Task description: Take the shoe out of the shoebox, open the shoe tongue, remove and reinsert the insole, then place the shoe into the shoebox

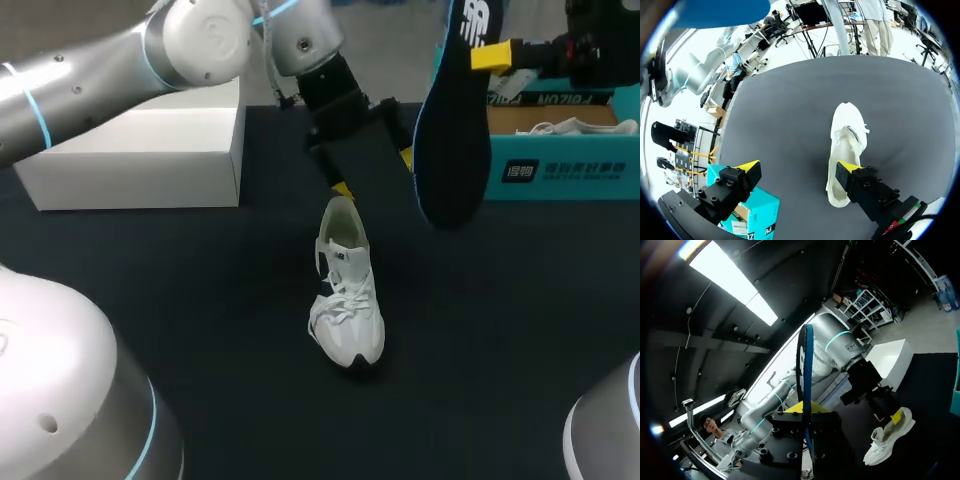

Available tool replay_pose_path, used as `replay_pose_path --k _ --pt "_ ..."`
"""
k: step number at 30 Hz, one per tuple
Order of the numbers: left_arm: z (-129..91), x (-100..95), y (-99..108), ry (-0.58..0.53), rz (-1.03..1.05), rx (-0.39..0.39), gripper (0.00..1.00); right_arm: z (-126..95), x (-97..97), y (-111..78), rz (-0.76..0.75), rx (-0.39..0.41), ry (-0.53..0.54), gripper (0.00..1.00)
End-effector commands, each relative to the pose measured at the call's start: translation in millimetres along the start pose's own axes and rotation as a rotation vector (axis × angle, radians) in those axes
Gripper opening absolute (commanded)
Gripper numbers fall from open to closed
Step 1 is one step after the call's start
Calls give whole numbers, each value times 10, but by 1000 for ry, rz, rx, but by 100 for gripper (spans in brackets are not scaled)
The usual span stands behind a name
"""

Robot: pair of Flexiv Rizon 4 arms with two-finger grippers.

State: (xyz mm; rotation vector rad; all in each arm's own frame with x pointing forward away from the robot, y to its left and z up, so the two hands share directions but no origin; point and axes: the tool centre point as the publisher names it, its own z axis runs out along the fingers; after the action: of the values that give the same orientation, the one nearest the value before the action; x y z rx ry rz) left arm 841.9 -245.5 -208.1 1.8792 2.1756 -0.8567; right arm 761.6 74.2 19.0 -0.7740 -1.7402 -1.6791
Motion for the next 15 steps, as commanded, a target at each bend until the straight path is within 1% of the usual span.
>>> replay_pose_path --k 1,3,4,5,7,9,10,11,13,14,15 --pt "-208 102 -174 -303 18 -44 100 -90 -114 13 57 -4 15 0" --pt "-301 70 -225 -372 29 -65 100 -144 -165 43 107 -37 26 0" --pt "-340 59 -252 -399 41 -60 100 -169 -190 53 122 -37 24 0" --pt "-379 47 -281 -430 44 -73 100 -190 -218 58 146 -45 25 0" --pt "-460 24 -337 -491 58 -82 100 -213 -270 55 187 -32 27 0" --pt "-533 6 -388 -540 69 -86 100 -223 -309 58 226 -52 31 0" --pt "-572 -8 -415 -581 82 -97 100 -223 -336 48 255 -42 40 0" --pt "-610 -22 -438 -596 92 -89 100 -229 -355 38 275 -46 41 0" --pt "-677 -50 -474 -633 107 -94 100 -237 -382 19 301 -29 38 0" --pt "-693 -61 -481 -638 111 -90 100 -236 -383 16 311 -47 46 0" --pt "-733 -84 -501 -668 103 -91 100 -227 -384 19 307 -67 43 0"
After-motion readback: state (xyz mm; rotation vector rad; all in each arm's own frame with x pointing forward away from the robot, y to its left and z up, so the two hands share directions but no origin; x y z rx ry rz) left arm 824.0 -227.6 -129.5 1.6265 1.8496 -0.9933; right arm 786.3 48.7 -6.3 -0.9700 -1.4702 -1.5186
